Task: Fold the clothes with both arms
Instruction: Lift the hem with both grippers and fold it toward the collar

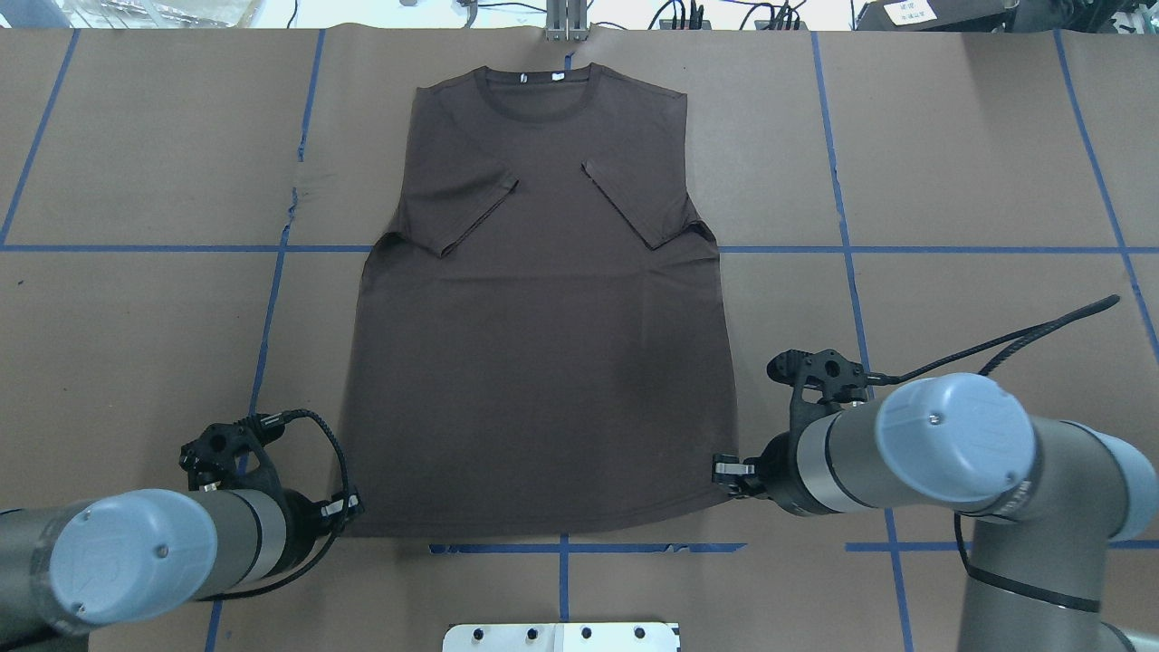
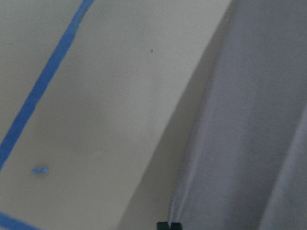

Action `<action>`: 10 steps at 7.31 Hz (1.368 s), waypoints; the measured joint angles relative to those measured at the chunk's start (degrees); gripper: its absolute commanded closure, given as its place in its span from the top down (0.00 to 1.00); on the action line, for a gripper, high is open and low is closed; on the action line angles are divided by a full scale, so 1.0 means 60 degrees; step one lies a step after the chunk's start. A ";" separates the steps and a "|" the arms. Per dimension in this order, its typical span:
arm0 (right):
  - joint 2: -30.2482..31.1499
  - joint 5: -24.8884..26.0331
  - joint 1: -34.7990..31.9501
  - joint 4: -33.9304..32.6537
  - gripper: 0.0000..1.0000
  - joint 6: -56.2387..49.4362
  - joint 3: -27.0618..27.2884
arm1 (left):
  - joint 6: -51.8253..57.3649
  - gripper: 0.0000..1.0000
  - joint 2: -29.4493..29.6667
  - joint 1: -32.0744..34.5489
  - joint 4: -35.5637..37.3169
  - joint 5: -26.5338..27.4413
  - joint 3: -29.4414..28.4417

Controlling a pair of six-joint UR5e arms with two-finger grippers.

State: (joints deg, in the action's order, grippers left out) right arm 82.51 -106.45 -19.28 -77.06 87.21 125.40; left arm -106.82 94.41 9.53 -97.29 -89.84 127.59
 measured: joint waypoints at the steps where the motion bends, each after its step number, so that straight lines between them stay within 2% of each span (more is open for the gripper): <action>1: 0.0486 -0.0354 0.0071 0.0001 0.00 0.0006 0.0654 | -0.0023 0.00 0.0041 -0.0429 0.0645 -0.0006 0.0723; 3: 0.1645 -0.0826 0.0331 0.0010 0.00 0.0011 0.1861 | -0.0059 0.00 0.0169 -0.1020 0.1619 -0.0064 0.1717; 5: 0.2118 -0.0899 0.0440 0.0012 0.00 -0.0040 0.2233 | -0.0005 0.00 0.0226 -0.1068 0.1916 -0.0197 0.2095; 7: 0.1701 -0.0881 -0.0260 0.0008 0.00 -0.1202 0.1641 | 0.0073 0.00 0.0429 -0.0752 0.1957 -0.0230 0.1948; 10: -0.0003 -0.0948 -0.2178 -0.0011 0.00 -0.3239 -0.0125 | 0.1359 0.00 0.1044 0.1307 0.1984 -0.0315 0.1409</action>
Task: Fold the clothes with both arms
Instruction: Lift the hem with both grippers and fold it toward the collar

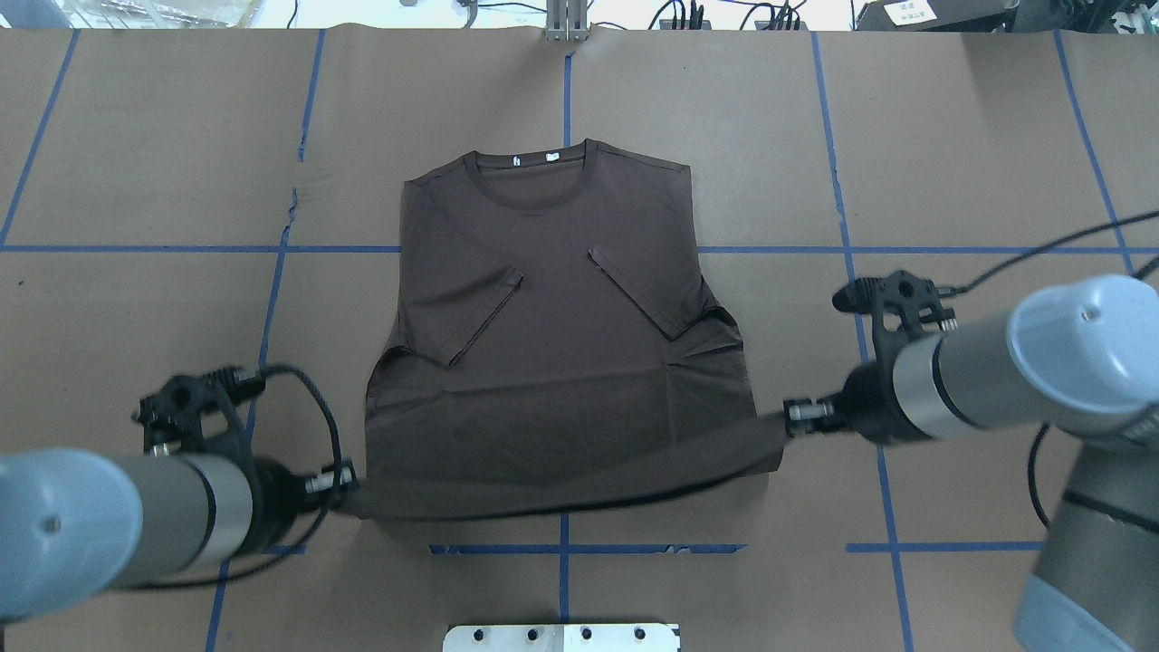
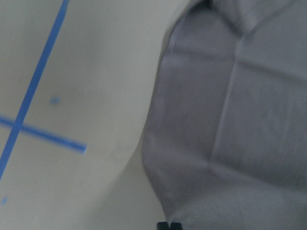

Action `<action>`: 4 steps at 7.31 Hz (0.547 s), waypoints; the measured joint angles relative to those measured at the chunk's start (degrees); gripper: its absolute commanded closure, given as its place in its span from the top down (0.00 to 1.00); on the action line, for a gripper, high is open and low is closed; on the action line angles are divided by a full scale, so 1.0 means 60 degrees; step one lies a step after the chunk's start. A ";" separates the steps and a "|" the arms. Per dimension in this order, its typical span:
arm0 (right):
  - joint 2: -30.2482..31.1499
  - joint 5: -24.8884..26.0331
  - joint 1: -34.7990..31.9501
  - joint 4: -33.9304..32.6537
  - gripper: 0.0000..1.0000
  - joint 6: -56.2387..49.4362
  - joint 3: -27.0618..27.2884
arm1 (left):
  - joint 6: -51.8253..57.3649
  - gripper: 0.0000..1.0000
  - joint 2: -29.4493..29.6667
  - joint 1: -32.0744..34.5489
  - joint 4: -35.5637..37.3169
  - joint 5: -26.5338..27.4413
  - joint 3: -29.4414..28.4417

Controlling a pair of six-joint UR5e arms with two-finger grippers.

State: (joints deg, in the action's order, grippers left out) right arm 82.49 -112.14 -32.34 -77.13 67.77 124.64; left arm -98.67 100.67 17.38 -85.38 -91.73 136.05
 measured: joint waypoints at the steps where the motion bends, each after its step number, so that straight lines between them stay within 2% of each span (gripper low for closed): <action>1: -0.0869 0.0007 -0.0600 0.0010 0.00 -0.0253 -0.0924 | 0.0543 0.00 0.0401 0.0868 0.0022 -0.0178 -0.0464; 4: -0.3213 0.0040 -0.2027 0.0075 0.00 -0.0823 -0.3953 | 0.1345 0.00 0.2010 0.2625 0.0032 -0.0406 -0.2804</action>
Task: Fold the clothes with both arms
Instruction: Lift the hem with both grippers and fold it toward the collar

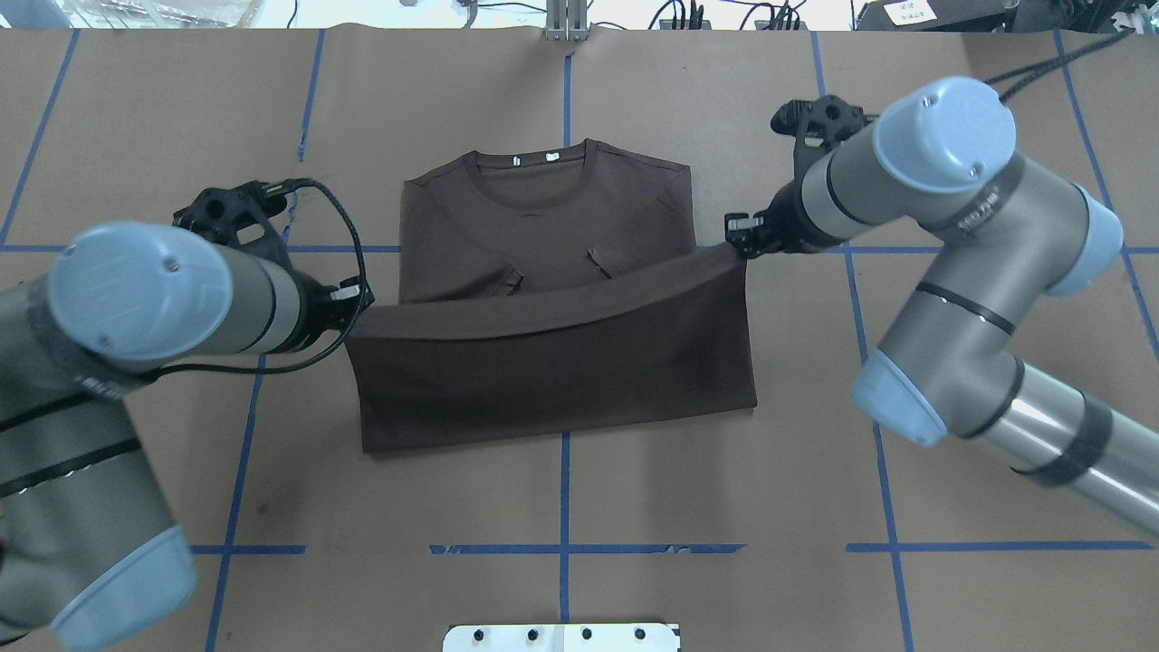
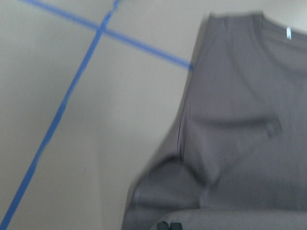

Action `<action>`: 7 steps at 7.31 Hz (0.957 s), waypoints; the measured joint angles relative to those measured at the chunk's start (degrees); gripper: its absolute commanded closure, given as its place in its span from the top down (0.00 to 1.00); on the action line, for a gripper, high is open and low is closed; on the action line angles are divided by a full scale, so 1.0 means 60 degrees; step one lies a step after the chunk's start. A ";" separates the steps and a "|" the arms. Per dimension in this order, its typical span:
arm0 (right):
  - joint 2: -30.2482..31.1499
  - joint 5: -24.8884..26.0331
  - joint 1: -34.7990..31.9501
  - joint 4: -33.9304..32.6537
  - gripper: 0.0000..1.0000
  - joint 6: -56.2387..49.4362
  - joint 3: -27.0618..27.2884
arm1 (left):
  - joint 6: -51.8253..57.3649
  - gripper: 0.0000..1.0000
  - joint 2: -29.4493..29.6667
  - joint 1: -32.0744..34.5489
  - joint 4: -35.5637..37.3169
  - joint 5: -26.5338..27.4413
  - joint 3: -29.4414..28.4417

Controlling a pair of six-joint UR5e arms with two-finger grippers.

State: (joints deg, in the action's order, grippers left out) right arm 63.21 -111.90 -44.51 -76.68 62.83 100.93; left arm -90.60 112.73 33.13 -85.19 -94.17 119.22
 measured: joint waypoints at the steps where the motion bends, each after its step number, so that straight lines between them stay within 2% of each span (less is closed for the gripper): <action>1: -0.0586 -0.0001 -0.0320 0.0016 0.00 -0.0137 -0.0827 | 0.0372 0.00 0.0377 0.0396 -0.0068 -0.0014 -0.0667; 3: -0.1786 -0.0058 -0.0720 0.0118 0.00 -0.0279 -0.2584 | 0.1076 0.00 0.0731 0.1041 -0.0895 -0.0013 -0.2045; 5: -0.2877 -0.0235 -0.0963 0.0758 0.00 -0.0322 -0.4490 | 0.1467 0.00 0.1055 0.1453 -0.2243 0.0001 -0.3533; 7: -0.3372 -0.0277 -0.1011 0.1395 0.00 -0.0353 -0.5623 | 0.1556 0.00 0.1548 0.1726 -0.3135 0.0019 -0.4775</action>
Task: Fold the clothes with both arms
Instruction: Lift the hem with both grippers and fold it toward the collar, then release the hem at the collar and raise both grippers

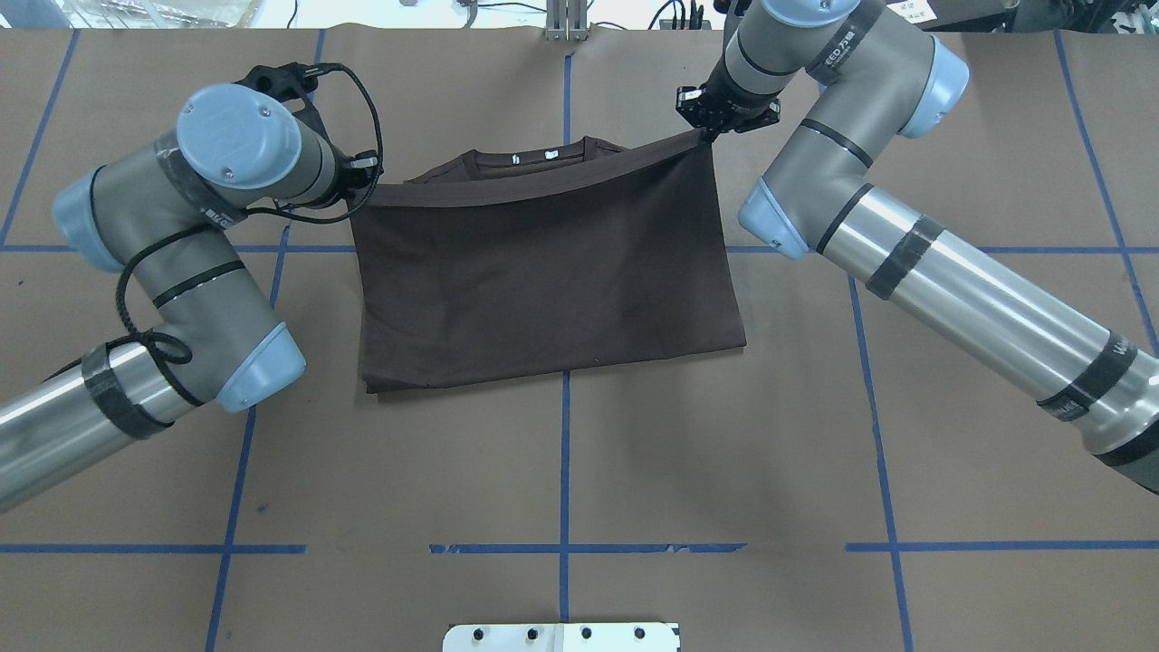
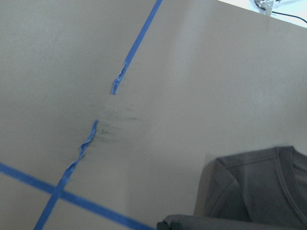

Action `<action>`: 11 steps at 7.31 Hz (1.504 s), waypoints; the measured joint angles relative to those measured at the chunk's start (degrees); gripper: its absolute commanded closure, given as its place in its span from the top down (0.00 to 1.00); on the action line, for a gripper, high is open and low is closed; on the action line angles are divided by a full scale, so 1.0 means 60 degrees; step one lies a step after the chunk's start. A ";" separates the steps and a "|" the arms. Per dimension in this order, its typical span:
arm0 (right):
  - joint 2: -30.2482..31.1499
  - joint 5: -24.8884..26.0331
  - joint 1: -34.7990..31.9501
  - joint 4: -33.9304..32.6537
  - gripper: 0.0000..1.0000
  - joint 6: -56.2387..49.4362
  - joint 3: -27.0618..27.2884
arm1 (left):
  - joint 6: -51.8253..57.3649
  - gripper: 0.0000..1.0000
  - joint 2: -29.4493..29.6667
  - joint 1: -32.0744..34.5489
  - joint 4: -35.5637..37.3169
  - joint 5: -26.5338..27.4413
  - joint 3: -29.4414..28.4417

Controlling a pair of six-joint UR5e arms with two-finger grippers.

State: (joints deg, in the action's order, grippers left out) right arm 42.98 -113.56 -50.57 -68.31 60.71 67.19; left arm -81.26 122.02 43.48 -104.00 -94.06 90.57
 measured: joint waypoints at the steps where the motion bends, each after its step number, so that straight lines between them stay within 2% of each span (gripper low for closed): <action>1: -0.0066 0.0019 -0.0001 0.0088 0.00 -0.0010 -0.0203 | 0.0018 0.00 0.0177 0.0109 -0.0389 0.0009 -0.0541; 3: -0.0097 0.0062 0.0001 0.0140 0.00 -0.0077 -0.0428 | 0.0035 0.00 0.0375 0.0231 -0.1034 0.0025 -0.1343; 6: -0.0170 0.0074 -0.0011 0.0149 0.00 -0.0110 -0.0477 | 0.0035 0.00 0.0506 0.0252 -0.1215 0.0025 -0.1538; 7: -0.0208 0.0072 -0.0005 0.0149 0.00 -0.0107 -0.0457 | 0.0029 0.10 0.0561 0.0252 -0.1211 0.0009 -0.1539; 8: -0.0212 0.0066 0.0010 0.0153 0.76 -0.0110 -0.0416 | 0.0025 0.96 0.0600 0.0252 -0.1204 -0.0007 -0.1536; 9: -0.0175 0.0068 0.0033 0.0238 1.00 -0.0112 -0.0385 | 0.0026 1.00 0.0616 0.0253 -0.1202 -0.0012 -0.1536; 11: -0.0033 0.0088 0.0118 0.0627 1.00 -0.0091 -0.0370 | 0.0029 1.00 0.0728 0.0258 -0.1149 -0.0033 -0.1535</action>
State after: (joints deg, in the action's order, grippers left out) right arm 42.78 -113.04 -49.87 -64.55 60.17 64.97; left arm -81.08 126.39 45.03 -110.89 -94.25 81.36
